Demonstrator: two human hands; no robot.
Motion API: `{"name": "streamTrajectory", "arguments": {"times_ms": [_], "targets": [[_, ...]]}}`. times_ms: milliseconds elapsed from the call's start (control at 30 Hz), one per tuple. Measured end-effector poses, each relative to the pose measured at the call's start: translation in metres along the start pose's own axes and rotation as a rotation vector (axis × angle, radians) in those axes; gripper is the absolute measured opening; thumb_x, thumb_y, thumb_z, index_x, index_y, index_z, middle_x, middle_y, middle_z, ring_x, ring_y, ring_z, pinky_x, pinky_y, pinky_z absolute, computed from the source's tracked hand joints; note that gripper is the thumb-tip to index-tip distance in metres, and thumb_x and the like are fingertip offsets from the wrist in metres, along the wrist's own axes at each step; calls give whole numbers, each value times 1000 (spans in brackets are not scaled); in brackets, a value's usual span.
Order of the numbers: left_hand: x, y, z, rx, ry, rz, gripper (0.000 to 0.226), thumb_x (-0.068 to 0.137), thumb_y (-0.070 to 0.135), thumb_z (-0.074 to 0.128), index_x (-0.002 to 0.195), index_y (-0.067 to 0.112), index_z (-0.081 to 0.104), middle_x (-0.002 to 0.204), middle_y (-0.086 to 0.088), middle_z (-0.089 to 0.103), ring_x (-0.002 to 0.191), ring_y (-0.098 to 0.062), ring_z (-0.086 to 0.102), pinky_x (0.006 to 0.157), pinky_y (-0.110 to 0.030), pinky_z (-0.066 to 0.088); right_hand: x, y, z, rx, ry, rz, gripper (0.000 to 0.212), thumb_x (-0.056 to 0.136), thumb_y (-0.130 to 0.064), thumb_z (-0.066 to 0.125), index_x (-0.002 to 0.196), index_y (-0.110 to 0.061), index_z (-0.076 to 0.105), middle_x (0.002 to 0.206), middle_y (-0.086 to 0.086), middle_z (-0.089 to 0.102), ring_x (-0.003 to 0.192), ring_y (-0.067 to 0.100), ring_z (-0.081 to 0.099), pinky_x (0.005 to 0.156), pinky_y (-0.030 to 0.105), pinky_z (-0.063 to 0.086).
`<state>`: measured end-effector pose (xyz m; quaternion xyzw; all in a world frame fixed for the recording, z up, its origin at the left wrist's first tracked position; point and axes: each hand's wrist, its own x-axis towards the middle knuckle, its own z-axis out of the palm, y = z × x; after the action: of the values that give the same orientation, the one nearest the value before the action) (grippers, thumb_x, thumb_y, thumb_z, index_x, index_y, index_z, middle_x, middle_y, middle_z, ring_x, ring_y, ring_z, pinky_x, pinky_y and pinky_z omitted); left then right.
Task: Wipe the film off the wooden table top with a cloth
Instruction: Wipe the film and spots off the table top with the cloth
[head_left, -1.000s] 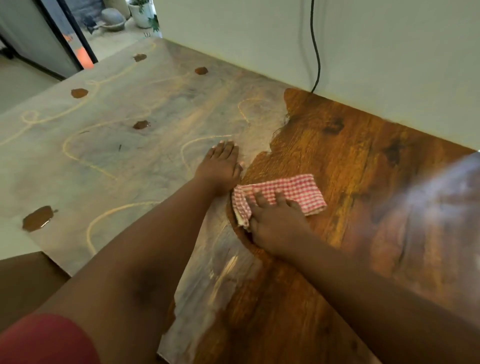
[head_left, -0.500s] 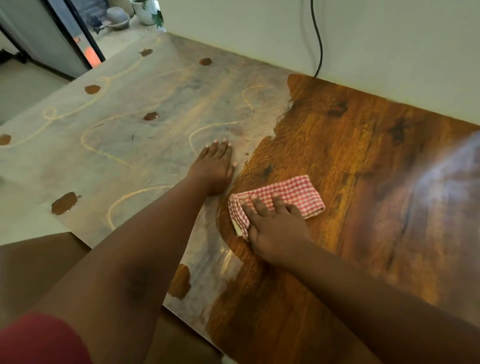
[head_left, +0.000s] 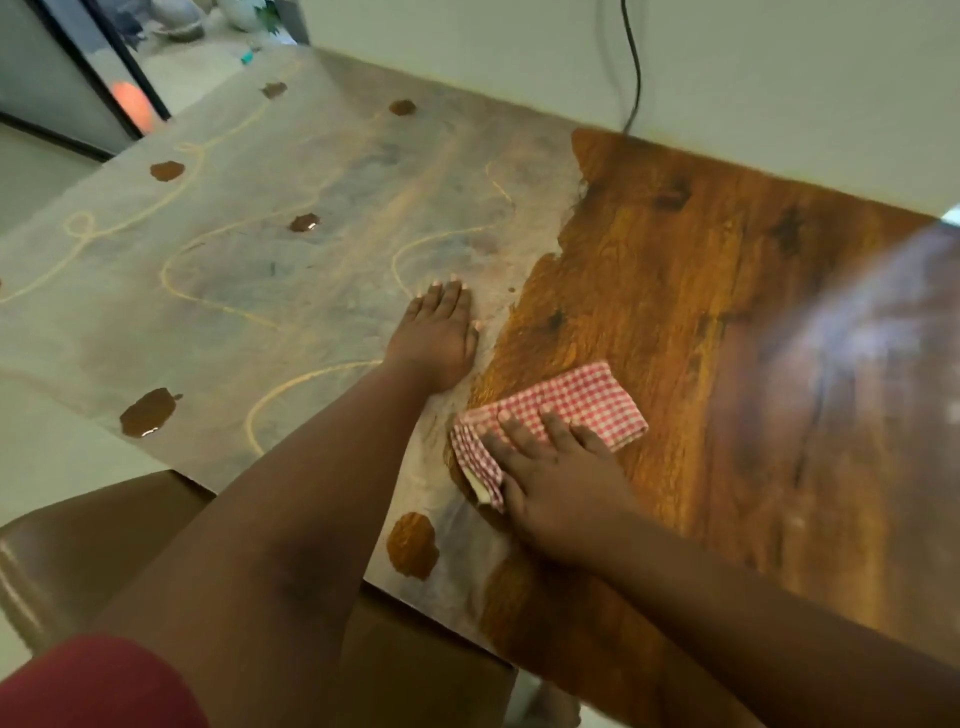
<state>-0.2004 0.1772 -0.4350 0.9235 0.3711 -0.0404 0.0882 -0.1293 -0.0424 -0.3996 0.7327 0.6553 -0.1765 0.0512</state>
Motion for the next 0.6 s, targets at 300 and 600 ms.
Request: {"name": "streamTrajectory", "arguments": {"times_ms": [300, 600], "targets": [[-5, -10, -4, 6, -59, 89, 61, 102, 39, 17, 152, 9, 0, 161, -10, -3, 147, -26, -3, 119, -39, 1, -3, -47, 8, -22, -43, -33, 55, 95, -50, 11, 149, -41, 5, 159, -6, 7, 145, 34, 1, 113, 51, 0], [-14, -23, -2, -10, -24, 164, 60, 102, 38, 17, 152, 7, 3, 161, -12, 1, 147, -27, -1, 119, -39, 0, -13, -35, -4, 39, -88, 242, 55, 98, -46, 19, 149, -41, 1, 160, -7, 4, 146, 31, 0, 113, 49, 9]]}}
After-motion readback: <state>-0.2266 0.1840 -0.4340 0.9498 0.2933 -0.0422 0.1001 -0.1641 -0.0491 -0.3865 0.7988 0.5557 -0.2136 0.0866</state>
